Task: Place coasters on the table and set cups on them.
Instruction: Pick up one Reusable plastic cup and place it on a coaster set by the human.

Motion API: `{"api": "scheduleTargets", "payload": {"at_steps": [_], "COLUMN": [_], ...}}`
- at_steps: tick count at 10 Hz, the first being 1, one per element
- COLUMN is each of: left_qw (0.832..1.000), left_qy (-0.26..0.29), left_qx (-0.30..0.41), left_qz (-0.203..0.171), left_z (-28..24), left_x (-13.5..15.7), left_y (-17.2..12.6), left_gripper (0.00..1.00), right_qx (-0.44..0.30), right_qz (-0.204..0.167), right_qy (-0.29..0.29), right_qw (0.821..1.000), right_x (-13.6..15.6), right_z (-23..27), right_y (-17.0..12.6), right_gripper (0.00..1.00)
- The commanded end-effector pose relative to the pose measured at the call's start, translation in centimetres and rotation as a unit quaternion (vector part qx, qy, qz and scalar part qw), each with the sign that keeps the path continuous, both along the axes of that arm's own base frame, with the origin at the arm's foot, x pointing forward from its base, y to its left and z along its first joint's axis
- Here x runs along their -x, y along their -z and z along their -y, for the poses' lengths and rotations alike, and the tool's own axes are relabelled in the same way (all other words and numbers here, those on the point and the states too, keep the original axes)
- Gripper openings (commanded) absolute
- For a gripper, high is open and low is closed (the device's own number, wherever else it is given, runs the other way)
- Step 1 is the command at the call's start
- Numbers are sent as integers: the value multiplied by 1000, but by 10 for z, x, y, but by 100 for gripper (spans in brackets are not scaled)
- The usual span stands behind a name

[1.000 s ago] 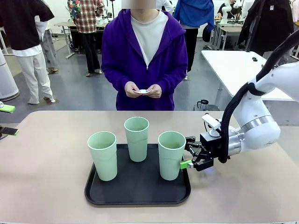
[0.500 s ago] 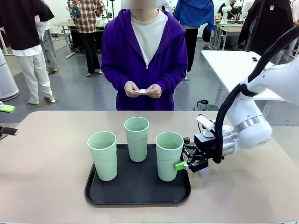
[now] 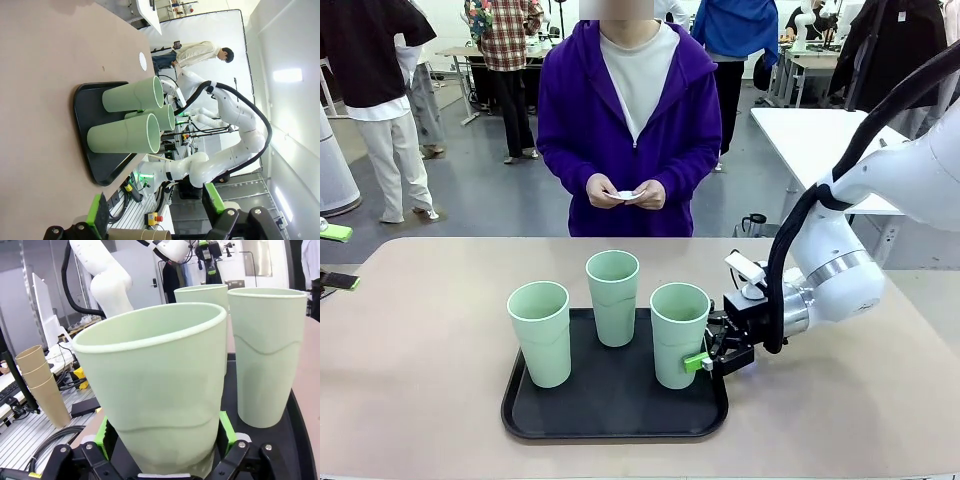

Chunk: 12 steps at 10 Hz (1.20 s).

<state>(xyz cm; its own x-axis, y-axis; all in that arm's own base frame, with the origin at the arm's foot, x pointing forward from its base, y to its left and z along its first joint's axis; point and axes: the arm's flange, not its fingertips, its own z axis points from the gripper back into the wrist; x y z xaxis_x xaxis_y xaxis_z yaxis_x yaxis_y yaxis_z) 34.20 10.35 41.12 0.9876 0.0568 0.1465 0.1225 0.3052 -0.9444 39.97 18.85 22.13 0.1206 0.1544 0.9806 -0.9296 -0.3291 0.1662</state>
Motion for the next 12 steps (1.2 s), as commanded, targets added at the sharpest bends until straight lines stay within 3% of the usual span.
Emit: {"api": "scheduleTargets", "payload": {"at_steps": [1, 2, 3, 4, 5, 7, 10, 12], "left_qw": [1000, 1000, 1000, 1000, 1000, 1000, 1000, 1000], "left_qy": [0, 0, 0, 0, 0, 0, 0, 0], "left_qx": [8, 8, 8, 8, 8, 8, 8, 8], "left_qz": [9, 9, 9, 9, 9, 9, 9, 9], "left_z": [0, 0, 0, 0, 0, 0, 0, 0], "left_x": [-1, -1, -1, -1, -1, -1, -1, -1], "left_y": [-1, -1, -1, -1, -1, -1, -1, -1], "left_gripper": [100, 100, 100, 100, 100, 100, 100, 100], "right_qx": [10, 3, 6, 5, 6, 22, 32, 37], "right_qz": [14, 23, 25, 30, 34, 11, 7, 10], "right_qy": [-9, -2, -2, 1, 5, 50, 91, 103], "right_qw": [1000, 1000, 1000, 1000, 999, 998, 995, 994], "right_x": [-2, -2, -3, -3, -3, 4, 7, -3], "right_z": [-7, -5, -4, -2, 1, 8, 32, 39], "right_y": [4, 4, 3, 1, -3, -33, -142, -196], "right_gripper": [100, 67, 44, 10, 0, 0, 0, 0]}}
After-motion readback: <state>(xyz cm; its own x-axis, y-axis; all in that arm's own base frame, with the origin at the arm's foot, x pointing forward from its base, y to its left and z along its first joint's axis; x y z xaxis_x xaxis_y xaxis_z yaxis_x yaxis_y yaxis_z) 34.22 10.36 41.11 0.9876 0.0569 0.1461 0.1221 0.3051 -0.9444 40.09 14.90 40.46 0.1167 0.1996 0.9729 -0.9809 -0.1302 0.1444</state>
